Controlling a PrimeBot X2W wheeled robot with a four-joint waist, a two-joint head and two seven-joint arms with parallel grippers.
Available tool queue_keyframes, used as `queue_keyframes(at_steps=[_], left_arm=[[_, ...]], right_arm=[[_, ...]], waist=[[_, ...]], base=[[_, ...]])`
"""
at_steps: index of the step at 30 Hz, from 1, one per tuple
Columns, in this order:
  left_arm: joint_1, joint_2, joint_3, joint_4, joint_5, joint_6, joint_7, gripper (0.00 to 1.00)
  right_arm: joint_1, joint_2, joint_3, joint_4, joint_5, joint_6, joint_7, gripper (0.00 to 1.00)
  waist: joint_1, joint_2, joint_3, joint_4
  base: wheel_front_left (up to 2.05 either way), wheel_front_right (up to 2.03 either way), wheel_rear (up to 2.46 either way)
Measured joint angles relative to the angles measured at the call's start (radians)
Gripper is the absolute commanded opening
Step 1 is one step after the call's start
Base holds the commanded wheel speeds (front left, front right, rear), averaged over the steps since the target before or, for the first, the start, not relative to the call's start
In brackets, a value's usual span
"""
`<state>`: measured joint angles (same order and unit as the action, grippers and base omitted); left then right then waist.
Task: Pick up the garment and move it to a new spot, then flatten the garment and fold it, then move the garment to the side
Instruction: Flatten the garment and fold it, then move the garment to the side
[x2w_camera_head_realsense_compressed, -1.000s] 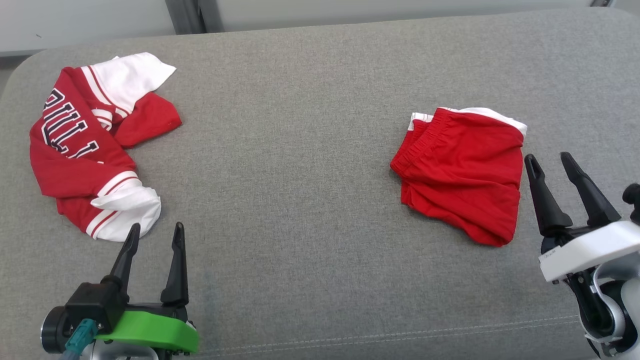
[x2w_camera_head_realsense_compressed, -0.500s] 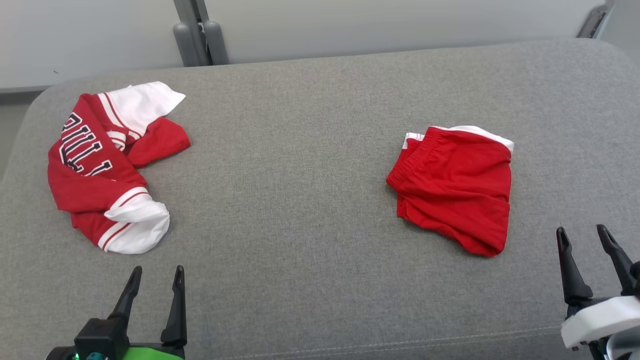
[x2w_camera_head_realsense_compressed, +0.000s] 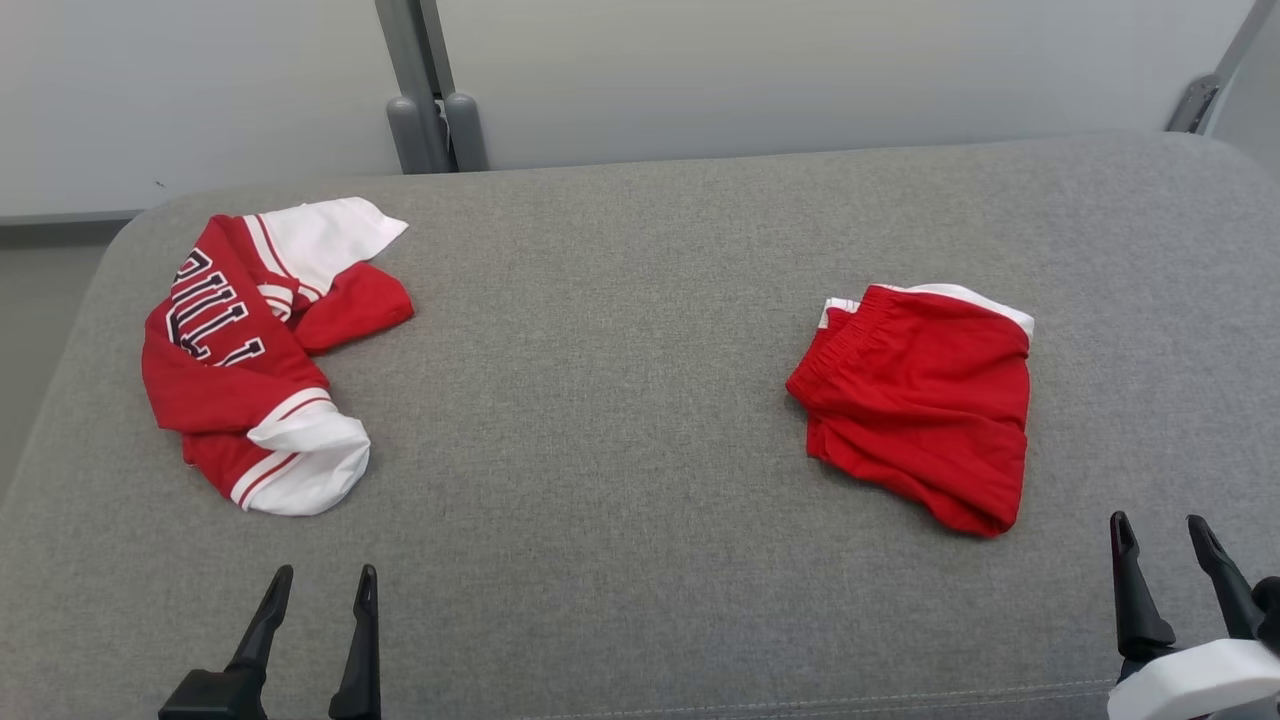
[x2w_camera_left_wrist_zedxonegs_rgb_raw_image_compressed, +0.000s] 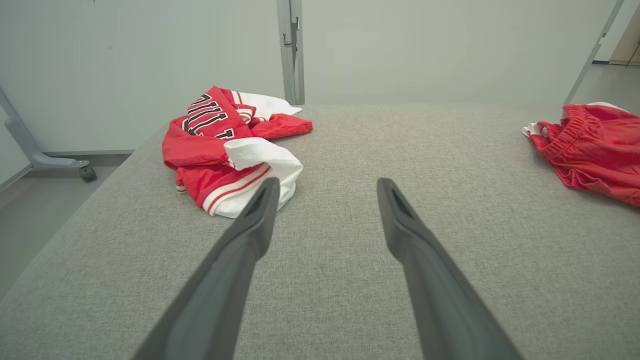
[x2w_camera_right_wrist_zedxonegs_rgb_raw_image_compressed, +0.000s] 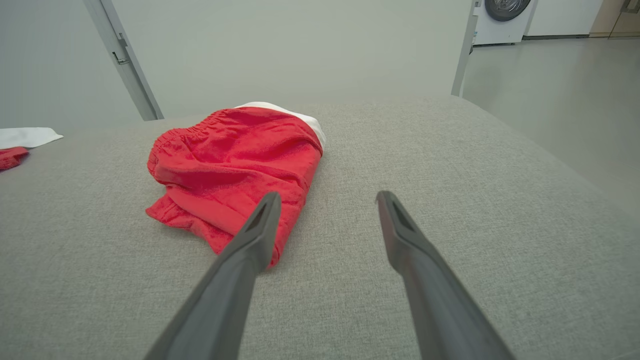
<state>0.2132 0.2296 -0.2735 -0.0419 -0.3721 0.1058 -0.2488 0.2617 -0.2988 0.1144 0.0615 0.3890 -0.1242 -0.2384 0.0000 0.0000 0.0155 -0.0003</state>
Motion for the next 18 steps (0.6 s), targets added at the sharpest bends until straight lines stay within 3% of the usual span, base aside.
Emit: queue_keyframes(at_steps=[7,14,18], left_arm=[[0.003,-0.004,0.004,-0.029,0.000,0.000,0.000,1.00],[0.002,-0.004,0.000,-0.058,0.009,0.000,-0.002,1.00],[-0.006,-0.003,-0.006,-0.066,0.012,0.000,-0.003,1.00]], right_arm=[[-0.020,0.063,-0.038,0.008,0.124,0.002,0.000,1.00],[-0.126,0.137,-0.072,0.056,0.325,0.063,0.046,1.00],[-0.179,0.146,-0.097,0.096,0.397,0.075,0.086,1.00]], waist=[[0.0000,0.0000,0.025,0.002],[0.0000,0.0000,0.072,0.001],[0.0000,0.0000,0.103,0.003]], base=[[0.00,0.00,0.00],[0.00,0.00,0.00],[0.00,0.00,0.00]])
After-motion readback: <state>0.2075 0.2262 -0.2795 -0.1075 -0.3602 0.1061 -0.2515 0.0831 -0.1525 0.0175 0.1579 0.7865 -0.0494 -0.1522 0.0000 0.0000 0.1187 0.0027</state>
